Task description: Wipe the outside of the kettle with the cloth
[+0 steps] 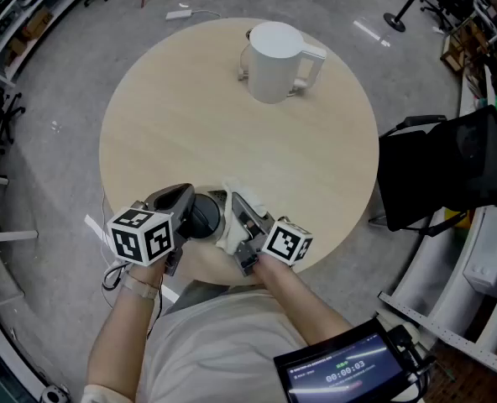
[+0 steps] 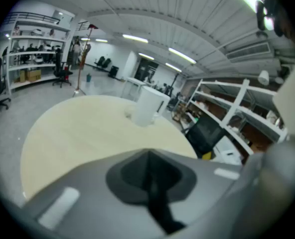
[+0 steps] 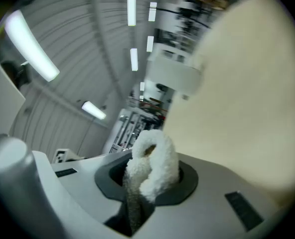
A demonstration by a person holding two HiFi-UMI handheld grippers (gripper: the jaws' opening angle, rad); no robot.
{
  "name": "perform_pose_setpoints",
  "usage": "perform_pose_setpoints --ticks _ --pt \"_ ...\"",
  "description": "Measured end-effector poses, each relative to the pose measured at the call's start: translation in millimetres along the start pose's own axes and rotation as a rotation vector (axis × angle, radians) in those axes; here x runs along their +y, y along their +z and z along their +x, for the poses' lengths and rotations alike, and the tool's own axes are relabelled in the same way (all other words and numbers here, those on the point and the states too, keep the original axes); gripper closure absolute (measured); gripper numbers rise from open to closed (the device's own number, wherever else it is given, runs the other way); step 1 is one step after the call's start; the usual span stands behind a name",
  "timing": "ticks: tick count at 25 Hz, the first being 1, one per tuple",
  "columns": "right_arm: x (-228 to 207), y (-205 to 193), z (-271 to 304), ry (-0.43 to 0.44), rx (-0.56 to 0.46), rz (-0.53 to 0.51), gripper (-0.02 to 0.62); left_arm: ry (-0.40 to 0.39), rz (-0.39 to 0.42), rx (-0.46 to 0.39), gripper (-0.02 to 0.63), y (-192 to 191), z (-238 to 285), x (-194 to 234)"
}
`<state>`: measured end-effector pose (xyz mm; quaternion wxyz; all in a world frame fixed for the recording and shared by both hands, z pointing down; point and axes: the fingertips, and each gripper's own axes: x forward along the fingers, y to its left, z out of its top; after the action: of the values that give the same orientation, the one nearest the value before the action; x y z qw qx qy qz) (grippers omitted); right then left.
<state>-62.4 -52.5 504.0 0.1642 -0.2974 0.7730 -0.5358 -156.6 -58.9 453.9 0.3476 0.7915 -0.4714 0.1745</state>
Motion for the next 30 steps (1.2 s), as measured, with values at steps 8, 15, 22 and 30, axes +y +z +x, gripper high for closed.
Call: perform_pose_setpoints --ticks 8,15,22,30 --pt "-59.7 -17.5 6.1 -0.119 -0.001 0.105 0.509 0.021 0.013 -0.003 0.607 2.8 0.3 5.1" --pt "-91.4 -34.6 -10.2 -0.245 -0.092 0.216 0.51 0.023 0.008 -0.004 0.607 3.0 -0.3 5.4" --pt "-83.4 -28.9 -3.3 -0.18 -0.077 0.069 0.509 -0.013 -0.073 0.003 0.607 3.9 2.9 12.0" --pt "16.6 -4.8 -43.4 0.016 -0.084 0.215 0.509 -0.069 -1.077 -0.4 0.611 -38.1 -33.3 46.8"
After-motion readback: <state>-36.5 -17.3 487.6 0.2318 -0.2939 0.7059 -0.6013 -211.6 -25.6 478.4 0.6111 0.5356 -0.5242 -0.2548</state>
